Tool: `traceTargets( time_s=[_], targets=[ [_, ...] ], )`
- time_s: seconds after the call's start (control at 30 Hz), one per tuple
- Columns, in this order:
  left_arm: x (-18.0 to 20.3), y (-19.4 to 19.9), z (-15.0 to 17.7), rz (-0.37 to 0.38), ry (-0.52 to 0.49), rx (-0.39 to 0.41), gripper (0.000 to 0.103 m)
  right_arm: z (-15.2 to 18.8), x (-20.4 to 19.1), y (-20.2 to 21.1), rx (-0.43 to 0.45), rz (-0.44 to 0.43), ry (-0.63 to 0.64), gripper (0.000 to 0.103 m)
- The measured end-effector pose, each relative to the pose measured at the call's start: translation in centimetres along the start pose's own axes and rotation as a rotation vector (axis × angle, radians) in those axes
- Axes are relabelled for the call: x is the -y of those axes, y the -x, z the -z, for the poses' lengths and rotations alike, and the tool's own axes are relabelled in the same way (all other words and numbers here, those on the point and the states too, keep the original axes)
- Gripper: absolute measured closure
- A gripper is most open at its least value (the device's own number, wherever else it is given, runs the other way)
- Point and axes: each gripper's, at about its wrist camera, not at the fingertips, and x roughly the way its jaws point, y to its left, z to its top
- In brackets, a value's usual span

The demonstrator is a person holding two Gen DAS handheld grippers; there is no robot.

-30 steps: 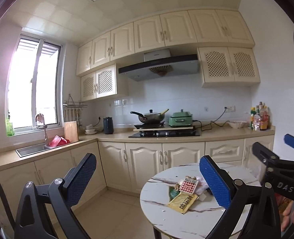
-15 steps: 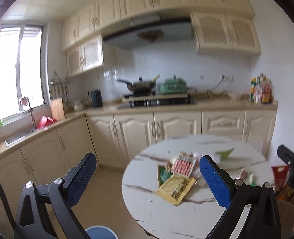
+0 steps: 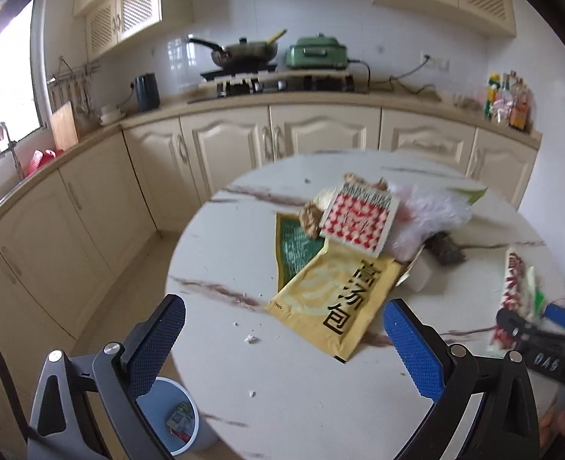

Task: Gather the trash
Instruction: 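Grasp the white rice-cake packet with the right gripper while the left gripper grasps the yellow packet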

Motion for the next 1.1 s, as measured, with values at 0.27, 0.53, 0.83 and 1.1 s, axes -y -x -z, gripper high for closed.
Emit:
traceTargets(
  time_s=[0.27, 0.53, 0.83, 1.1],
  targets=[
    [1.1, -7.4, -3.4, 0.042, -0.065, -0.103, 0.001, -2.0, -0.4, -2.0, -0.045, 0.074, 0.058, 0.0],
    [2.7, -12.4, -5.9, 0.056, -0.146, -0.158, 0.001, -2.9, 0.0, -1.9, -0.079, 0.001, 0.147, 0.013],
    [0.8, -13.5, -6.6, 0.186, -0.084, -0.17, 0.041, -2.3, -0.2, -1.2, -0.007, -0.055, 0.204, 0.034],
    [-2.2, -10.8, -6.1, 0.266, -0.017, -0.121, 0.081, -1.7, -0.3, -0.7, 0.025, -0.117, 0.2, 0.053]
  ],
)
